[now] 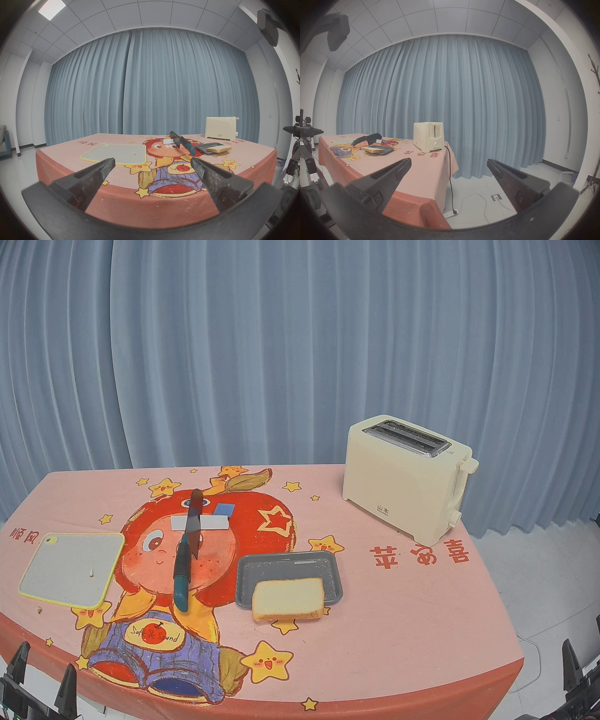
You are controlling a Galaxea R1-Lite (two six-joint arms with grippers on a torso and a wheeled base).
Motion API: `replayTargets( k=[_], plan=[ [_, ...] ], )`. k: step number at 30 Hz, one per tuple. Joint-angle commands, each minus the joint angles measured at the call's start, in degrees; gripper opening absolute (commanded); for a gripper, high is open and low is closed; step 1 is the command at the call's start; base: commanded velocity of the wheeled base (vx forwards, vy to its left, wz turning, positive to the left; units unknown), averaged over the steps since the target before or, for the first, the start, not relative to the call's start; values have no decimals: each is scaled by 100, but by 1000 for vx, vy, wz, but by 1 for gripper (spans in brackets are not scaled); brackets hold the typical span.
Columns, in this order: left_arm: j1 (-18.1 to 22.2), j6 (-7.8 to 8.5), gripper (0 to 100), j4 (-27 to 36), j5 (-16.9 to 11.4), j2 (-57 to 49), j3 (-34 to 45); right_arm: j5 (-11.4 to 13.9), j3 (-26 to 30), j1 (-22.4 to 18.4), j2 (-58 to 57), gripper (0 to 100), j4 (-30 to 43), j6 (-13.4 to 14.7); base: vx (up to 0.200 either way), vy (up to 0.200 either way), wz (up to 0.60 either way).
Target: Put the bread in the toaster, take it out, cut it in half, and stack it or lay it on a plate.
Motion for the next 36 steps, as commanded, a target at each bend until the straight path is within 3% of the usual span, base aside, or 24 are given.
replayTargets(
  k=[1,19,22,24,36],
  plan=[
    [-1,-2,100,0,4,7,101,6,101,2,-66,100,-2,-32,0,0,0],
    [-1,-2,100,0,4,7,101,-3,101,2,-57,100,-37,-41,0,0,0],
    [-1,-2,100,0,4,7,101,23,101,-6,-49,100,-846,-14,0,0,0],
    [-1,-2,100,0,4,7,101,32,101,-6,-49,100,-1004,-32,0,0,0],
    [-1,-2,100,0,4,7,101,50,101,2,-57,100,-881,-94,0,0,0]
  ],
)
